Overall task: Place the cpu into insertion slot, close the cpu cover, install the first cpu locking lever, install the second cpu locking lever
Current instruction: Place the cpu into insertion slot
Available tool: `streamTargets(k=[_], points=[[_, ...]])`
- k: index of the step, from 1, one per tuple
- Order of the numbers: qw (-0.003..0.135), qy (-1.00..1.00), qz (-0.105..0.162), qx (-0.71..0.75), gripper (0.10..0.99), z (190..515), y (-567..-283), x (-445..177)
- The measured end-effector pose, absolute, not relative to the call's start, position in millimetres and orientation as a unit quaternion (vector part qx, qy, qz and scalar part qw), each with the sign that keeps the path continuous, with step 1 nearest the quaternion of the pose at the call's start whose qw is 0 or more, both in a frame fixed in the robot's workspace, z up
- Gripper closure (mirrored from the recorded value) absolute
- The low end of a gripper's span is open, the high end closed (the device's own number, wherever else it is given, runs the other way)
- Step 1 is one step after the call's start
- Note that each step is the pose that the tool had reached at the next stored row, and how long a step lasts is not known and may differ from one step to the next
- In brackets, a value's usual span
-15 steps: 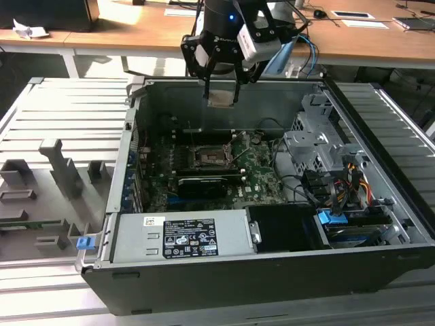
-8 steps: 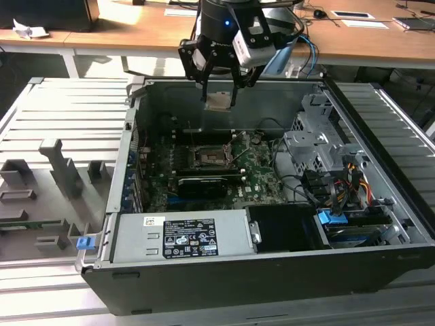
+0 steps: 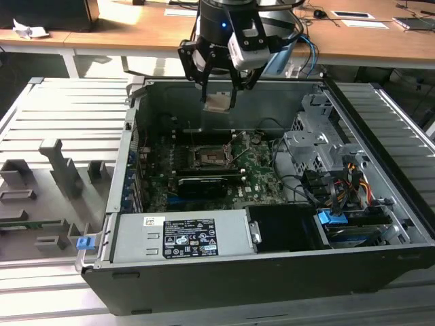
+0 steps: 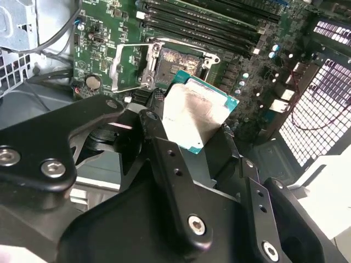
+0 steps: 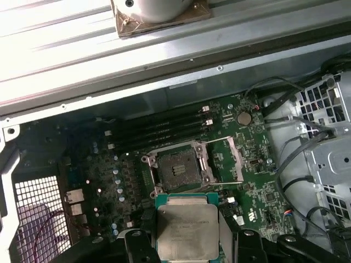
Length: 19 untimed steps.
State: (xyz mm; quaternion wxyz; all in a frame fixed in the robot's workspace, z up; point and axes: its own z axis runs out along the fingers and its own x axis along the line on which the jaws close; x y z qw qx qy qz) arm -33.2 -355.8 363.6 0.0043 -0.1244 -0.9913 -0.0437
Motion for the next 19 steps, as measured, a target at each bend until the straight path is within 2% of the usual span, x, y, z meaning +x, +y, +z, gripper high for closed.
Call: streamTargets(k=[19], points=[[0.003, -0.984, -0.044, -0.175, 0.545, 360.0, -355.8, -33.2]])
